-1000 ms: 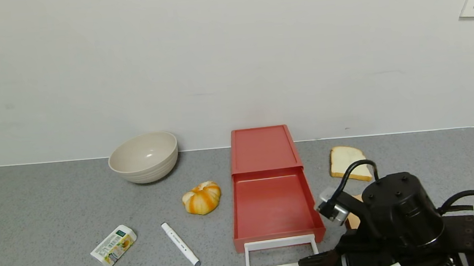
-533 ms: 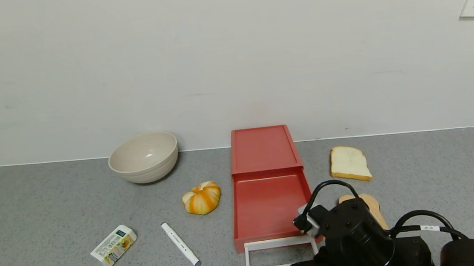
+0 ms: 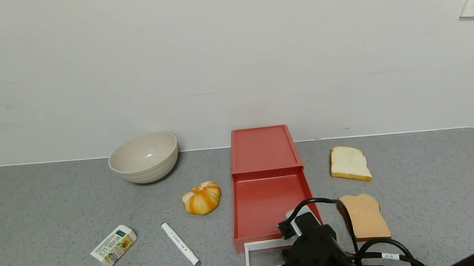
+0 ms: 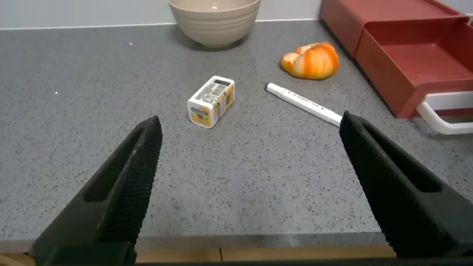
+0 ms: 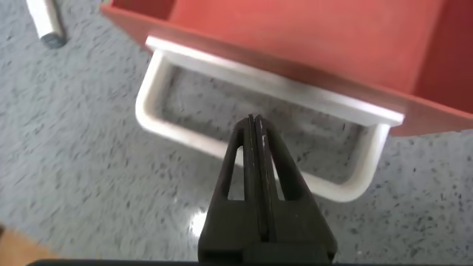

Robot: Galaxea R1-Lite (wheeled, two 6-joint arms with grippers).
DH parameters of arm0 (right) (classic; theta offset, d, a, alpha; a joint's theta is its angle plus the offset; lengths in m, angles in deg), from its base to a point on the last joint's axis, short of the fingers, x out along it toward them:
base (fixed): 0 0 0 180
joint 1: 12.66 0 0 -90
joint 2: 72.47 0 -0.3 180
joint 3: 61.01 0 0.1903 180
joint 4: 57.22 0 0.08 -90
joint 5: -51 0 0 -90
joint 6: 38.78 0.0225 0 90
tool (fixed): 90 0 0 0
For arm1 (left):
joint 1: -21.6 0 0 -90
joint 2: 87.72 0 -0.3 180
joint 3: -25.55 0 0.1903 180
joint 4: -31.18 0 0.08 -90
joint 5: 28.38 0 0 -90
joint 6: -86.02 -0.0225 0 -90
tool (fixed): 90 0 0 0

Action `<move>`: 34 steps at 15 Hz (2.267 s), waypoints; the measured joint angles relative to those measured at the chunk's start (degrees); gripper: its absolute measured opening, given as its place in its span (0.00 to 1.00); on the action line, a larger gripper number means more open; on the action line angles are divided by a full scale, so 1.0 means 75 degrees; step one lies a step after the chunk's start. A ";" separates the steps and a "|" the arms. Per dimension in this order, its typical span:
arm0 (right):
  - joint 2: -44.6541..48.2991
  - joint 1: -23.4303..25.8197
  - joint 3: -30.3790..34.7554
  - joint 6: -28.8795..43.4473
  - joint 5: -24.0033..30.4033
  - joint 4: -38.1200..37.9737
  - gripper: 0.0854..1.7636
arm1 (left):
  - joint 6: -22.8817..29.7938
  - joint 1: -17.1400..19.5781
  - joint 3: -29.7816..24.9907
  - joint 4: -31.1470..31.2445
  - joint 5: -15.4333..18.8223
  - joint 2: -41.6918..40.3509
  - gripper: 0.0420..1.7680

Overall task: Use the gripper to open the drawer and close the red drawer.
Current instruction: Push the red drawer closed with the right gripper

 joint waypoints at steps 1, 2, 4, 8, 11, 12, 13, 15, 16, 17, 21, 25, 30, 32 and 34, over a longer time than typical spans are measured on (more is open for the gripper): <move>-0.0133 -0.0088 -0.0003 0.0007 -0.0294 0.0237 0.02 | -0.0011 0.0000 0.0000 -0.0003 0.0000 0.0000 0.98; -0.0247 -0.0148 0.0000 0.0003 -0.0463 0.0414 0.02 | -0.0011 0.0000 0.0000 0.0000 0.0000 0.0000 0.98; -0.0382 -0.0206 0.0026 0.0007 -0.0631 0.0588 0.02 | -0.0011 0.0000 0.0000 0.0000 0.0000 0.0000 0.98; -0.0676 -0.0372 0.0044 -0.0008 -0.1183 0.1094 0.02 | -0.0010 0.0000 0.0000 -0.0003 0.0000 0.0000 0.98; -0.0839 -0.0512 0.0016 -0.0023 -0.1525 0.1239 0.02 | -0.0007 0.0000 0.0000 0.0000 0.0002 0.0000 0.98; -0.0868 -0.0530 0.0000 -0.0026 -0.1539 0.1242 0.02 | -0.0003 0.0000 0.0000 0.0000 0.0000 0.0000 0.98; -0.0886 -0.0536 -0.0015 -0.0026 -0.1539 0.1242 0.02 | 0.0000 0.0000 0.0000 -0.0007 0.0000 0.0000 0.98; -0.0909 -0.0540 -0.0026 -0.0029 -0.1546 0.1239 0.02 | 0.0000 0.0000 0.0000 -0.0003 0.0000 0.0000 0.98; -0.0912 -0.0527 -0.0047 -0.0037 -0.1543 0.1239 0.02 | -0.0003 0.0000 0.0000 -0.0003 0.0000 0.0000 0.98; -0.0912 -0.0499 -0.0081 -0.0055 -0.1543 0.1239 0.02 | 0.0008 0.0000 0.0000 -0.0003 0.0000 0.0000 0.98; -0.0944 -0.0341 -0.0275 -0.0088 -0.1543 0.1165 0.02 | 0.0008 0.0000 0.0000 0.0000 0.0000 0.0000 0.98; -0.1087 -0.0166 -0.0419 -0.0341 -0.1521 0.1279 0.02 | 0.0008 0.0000 0.0000 0.0000 0.0000 0.0000 0.98; -0.1260 0.0122 -0.0610 -0.0775 -0.1435 0.1492 0.02 | 0.0008 0.0000 0.0000 -0.0003 0.0000 0.0000 0.98; -0.1346 0.0271 -0.0636 -0.1078 -0.1263 0.1929 0.02 | 0.0011 0.0000 0.0000 -0.0003 0.0000 0.0000 0.98; -0.1448 0.0416 -0.0676 -0.1338 -0.1183 0.2248 0.02 | 0.0005 0.0000 0.0000 0.0000 0.0000 0.0000 0.98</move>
